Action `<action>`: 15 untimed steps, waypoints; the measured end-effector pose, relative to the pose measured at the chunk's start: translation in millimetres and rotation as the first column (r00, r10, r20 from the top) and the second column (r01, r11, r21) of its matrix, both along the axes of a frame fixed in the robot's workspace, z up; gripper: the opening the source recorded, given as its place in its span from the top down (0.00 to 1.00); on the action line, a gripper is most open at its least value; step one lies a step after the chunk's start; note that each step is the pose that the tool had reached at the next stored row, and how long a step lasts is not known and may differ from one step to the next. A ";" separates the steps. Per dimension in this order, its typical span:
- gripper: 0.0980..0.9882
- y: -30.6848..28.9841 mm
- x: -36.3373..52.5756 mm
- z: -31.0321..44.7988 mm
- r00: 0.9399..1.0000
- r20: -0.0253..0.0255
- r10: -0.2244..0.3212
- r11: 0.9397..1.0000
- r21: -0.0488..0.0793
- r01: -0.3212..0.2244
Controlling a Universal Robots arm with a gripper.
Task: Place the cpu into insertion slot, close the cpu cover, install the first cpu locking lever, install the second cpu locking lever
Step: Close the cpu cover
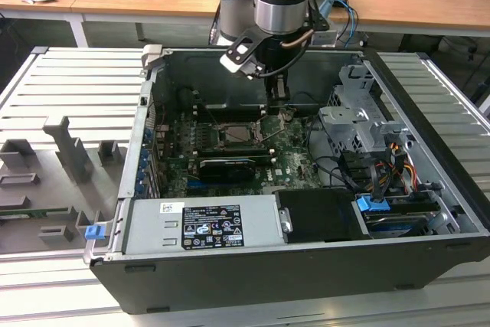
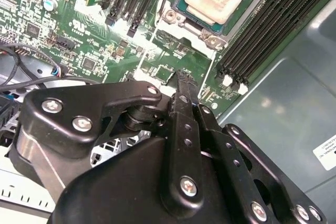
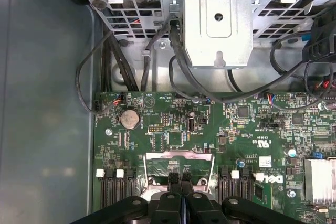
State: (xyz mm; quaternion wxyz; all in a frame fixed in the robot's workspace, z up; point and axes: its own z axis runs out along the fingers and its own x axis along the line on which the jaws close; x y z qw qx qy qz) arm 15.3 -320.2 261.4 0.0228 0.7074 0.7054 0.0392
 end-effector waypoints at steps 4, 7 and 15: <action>0.99 0.0 1.8 0.0 1.000 0.000 0.000 1.000 0.000 0.000; 0.99 0.0 3.2 0.0 1.000 0.000 0.000 1.000 0.000 0.000; 0.99 0.0 7.1 0.0 1.000 0.000 0.000 1.000 0.000 0.000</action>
